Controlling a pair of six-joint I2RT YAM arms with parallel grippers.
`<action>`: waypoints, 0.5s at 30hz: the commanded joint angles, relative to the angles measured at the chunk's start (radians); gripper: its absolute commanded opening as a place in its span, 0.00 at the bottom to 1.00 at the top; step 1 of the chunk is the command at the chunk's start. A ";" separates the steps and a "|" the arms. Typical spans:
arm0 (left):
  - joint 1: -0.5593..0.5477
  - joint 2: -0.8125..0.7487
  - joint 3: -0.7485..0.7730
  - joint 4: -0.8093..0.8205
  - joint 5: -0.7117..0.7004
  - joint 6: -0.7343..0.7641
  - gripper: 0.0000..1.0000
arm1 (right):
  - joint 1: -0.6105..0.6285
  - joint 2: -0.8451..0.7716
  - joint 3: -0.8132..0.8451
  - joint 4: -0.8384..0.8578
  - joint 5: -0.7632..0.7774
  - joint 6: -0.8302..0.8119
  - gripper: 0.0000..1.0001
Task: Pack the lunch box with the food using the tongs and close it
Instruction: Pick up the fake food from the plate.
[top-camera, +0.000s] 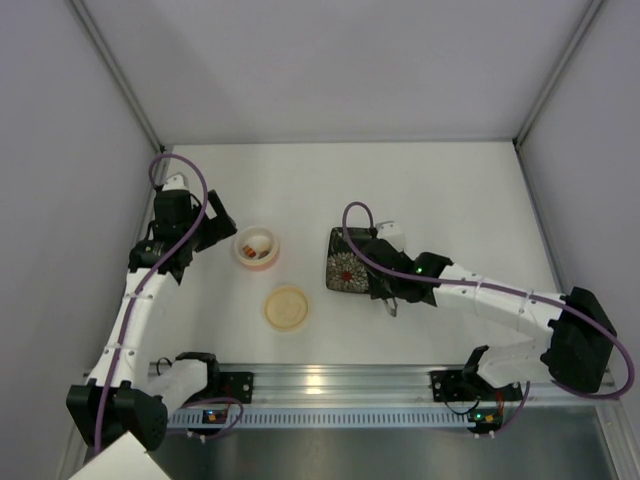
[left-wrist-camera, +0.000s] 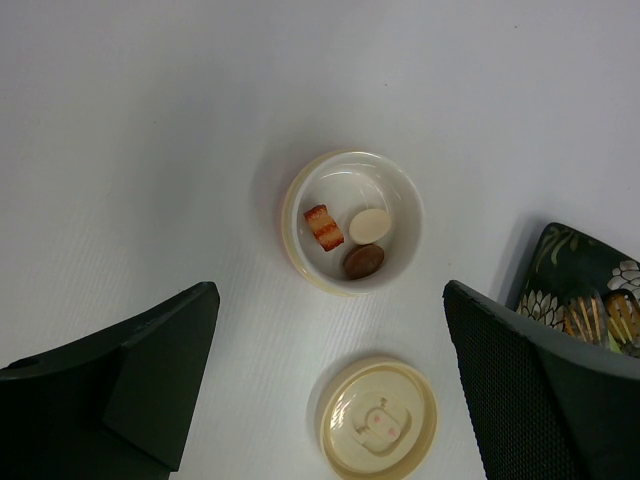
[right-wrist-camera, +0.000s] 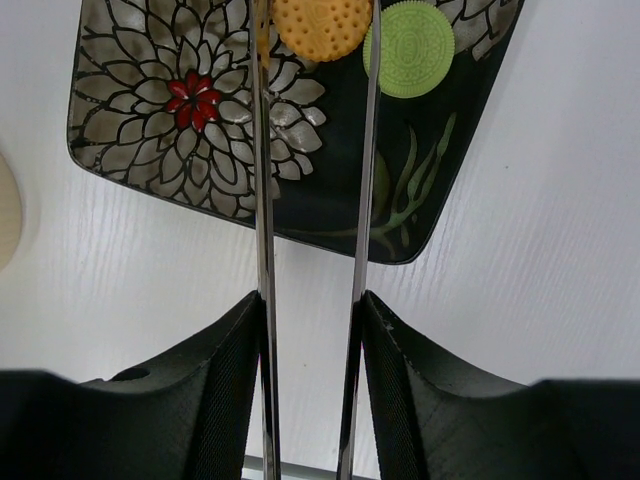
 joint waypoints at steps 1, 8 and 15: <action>0.006 -0.033 -0.008 0.040 0.009 0.013 0.99 | -0.009 0.009 0.056 0.063 -0.009 -0.018 0.42; 0.006 -0.033 -0.008 0.041 0.007 0.013 0.99 | -0.009 0.007 0.056 0.044 -0.014 -0.016 0.41; 0.006 -0.033 -0.008 0.040 0.009 0.013 0.99 | -0.007 -0.043 0.007 0.053 -0.054 0.002 0.41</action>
